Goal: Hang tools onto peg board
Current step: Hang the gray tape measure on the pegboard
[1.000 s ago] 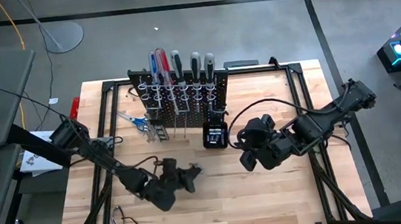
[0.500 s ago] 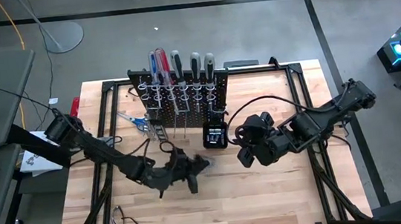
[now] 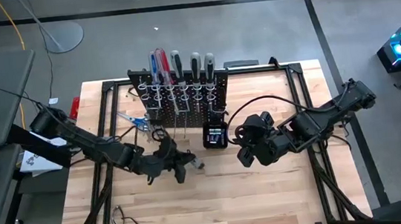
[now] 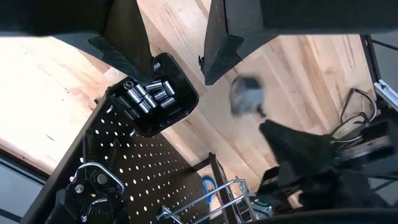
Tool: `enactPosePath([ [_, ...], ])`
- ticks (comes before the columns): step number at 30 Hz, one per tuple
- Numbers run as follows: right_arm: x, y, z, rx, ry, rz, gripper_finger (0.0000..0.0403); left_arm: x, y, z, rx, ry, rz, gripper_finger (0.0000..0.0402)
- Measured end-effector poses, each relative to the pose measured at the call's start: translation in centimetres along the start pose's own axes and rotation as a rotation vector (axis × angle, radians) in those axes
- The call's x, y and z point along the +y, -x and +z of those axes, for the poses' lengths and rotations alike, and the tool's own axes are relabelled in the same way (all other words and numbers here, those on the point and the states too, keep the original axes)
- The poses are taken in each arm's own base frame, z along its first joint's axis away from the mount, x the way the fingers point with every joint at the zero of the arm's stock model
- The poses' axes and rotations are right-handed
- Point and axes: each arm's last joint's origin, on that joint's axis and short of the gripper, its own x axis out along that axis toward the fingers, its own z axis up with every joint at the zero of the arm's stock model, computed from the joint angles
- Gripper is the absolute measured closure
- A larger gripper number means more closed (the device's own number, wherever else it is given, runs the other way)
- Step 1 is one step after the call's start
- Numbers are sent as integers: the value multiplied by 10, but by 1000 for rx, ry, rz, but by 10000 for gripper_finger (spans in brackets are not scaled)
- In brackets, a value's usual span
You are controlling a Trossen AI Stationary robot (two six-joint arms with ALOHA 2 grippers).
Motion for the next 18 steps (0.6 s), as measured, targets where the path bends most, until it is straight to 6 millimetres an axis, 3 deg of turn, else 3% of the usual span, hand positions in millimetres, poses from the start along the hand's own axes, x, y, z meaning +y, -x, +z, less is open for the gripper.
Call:
enactPosePath([
  [11, 0, 0, 0, 0, 1, -2, 270, 14, -6, 11, 96, -54, -80, 401],
  [18, 0, 0, 0, 2, 1, -5, 270, 29, 12, 32, 89, -83, -26, 401],
])
